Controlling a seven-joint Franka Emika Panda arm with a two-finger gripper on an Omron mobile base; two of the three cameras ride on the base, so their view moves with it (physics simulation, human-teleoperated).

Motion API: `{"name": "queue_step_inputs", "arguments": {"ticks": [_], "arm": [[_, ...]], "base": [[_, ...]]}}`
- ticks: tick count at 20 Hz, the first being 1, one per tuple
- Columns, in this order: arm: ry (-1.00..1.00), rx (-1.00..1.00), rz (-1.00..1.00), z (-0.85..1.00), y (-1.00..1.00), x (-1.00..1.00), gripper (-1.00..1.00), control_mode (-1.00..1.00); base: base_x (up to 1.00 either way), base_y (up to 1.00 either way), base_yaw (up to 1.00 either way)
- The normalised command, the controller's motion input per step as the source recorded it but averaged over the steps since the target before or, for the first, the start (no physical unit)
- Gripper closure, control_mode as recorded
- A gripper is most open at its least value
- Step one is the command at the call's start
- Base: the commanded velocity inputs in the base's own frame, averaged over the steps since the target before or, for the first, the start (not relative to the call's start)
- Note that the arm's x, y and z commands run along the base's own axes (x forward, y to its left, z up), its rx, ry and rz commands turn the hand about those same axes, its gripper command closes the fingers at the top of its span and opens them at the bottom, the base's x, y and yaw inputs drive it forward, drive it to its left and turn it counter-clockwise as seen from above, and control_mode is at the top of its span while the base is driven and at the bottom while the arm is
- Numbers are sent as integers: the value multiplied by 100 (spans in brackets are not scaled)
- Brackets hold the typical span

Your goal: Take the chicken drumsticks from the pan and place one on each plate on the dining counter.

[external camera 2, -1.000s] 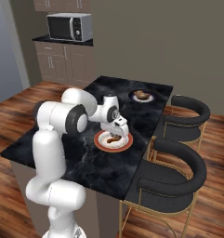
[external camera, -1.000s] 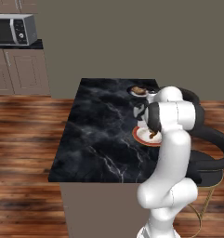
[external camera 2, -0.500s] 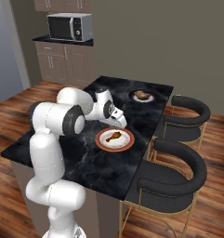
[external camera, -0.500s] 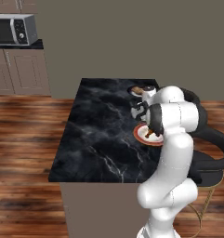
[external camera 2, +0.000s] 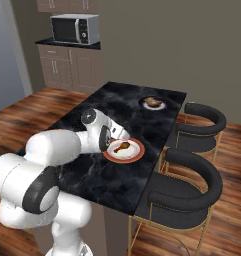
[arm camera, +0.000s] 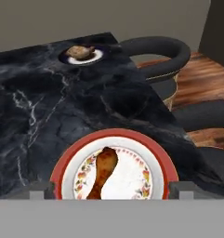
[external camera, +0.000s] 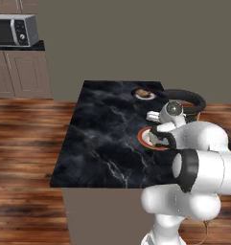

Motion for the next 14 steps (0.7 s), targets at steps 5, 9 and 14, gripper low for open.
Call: {"name": "queue_step_inputs", "arguments": {"ticks": [5,9,14], "arm": [[-20,-4,13,100,7,-100,-100,-100],[14,0,15,100,19,-100,-100,-100],[51,1,18,100,40,-100,-100,-100]], "base": [[0,0,0],[0,0,0],[0,0,0]]}}
